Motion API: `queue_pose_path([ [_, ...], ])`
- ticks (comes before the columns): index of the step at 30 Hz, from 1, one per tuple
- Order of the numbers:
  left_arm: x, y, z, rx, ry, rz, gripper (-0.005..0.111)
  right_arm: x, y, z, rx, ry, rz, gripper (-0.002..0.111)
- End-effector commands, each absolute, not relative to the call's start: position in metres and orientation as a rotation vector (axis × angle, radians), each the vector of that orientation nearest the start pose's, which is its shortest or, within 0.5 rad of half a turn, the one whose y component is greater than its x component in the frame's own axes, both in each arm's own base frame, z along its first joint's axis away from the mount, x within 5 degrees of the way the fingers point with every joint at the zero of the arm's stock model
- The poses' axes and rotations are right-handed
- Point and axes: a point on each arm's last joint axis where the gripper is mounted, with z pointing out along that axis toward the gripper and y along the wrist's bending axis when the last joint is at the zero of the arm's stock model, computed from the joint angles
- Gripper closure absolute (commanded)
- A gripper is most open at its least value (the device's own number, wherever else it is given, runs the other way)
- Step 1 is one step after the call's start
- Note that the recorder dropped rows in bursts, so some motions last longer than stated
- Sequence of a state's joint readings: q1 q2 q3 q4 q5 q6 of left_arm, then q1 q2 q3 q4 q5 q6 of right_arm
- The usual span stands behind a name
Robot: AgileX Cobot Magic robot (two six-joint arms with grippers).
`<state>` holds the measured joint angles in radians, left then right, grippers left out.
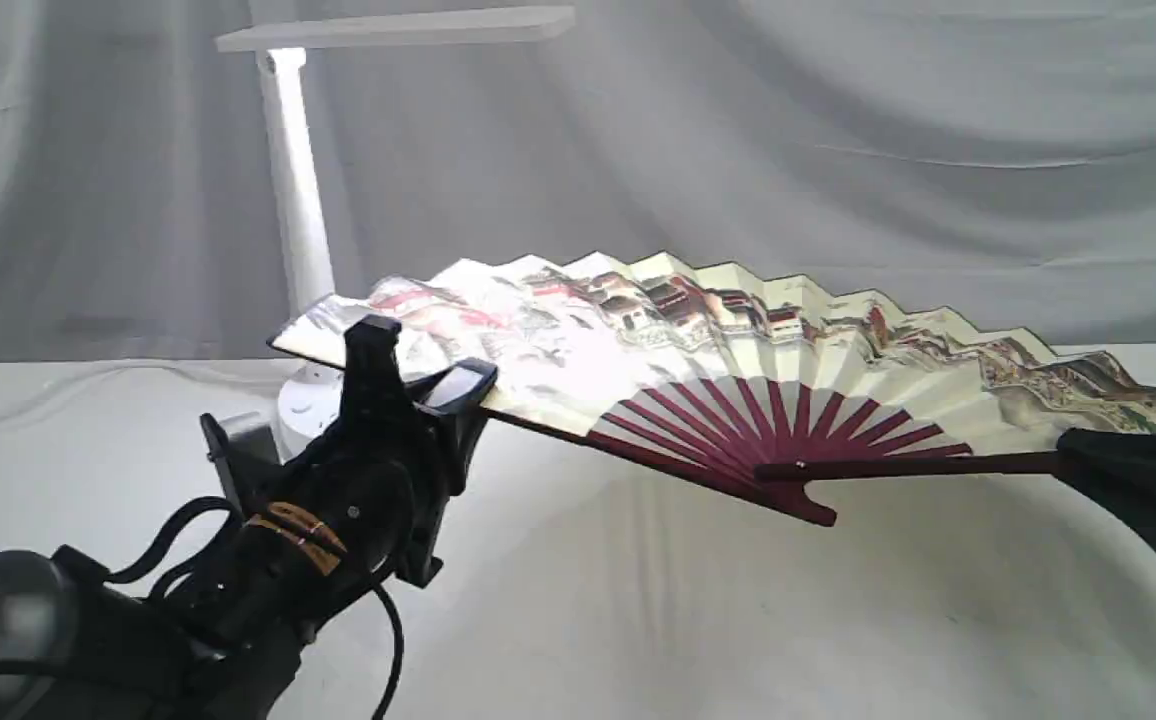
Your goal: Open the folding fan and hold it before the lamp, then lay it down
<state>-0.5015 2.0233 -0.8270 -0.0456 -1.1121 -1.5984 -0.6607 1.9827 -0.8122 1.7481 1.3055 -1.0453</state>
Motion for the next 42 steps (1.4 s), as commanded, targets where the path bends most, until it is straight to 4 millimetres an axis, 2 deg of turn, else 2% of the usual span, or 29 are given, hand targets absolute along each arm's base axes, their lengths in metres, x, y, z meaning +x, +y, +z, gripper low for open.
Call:
queue_pose_path([
  [1, 0.346, -0.145, 0.175, -1.185, 1.132, -1.579, 0.107, 0.294, -0.136, 0.142, 0.963, 1.816, 1.418, 0.108],
  [9, 0.346, -0.139, 0.184, -1.216, 1.064, -1.574, 0.107, 0.294, -0.127, 0.171, 0.859, 1.811, 1.392, 0.108],
  [17, 0.347, -0.132, 0.182, -1.29, 0.991, -1.538, 0.107, 0.304, -0.099, 0.186, 0.798, 1.857, 1.425, 0.108],
  [23, 0.353, -0.115, 0.182, -1.294, 0.962, -1.506, 0.107, 0.311, -0.079, 0.191, 0.776, 1.915, 1.402, 0.108],
  [28, 0.361, -0.097, 0.184, -1.28, 0.96, -1.54, 0.107, 0.314, -0.069, 0.196, 0.812, 1.945, 1.355, 0.108],
  [33, 0.366, -0.08, 0.185, -1.267, 0.963, -1.563, 0.107, 0.333, -0.054, 0.215, 0.711, 1.95, 1.362, 0.108],
  [36, 0.368, -0.073, 0.185, -1.292, 0.926, -1.543, 0.107, 0.347, -0.045, 0.226, 0.711, 1.952, 1.337, 0.108],
  [42, 0.367, -0.07, 0.184, -1.335, 0.881, -1.547, 0.107, 0.36, -0.029, 0.239, 0.659, 1.955, 1.335, 0.108],
])
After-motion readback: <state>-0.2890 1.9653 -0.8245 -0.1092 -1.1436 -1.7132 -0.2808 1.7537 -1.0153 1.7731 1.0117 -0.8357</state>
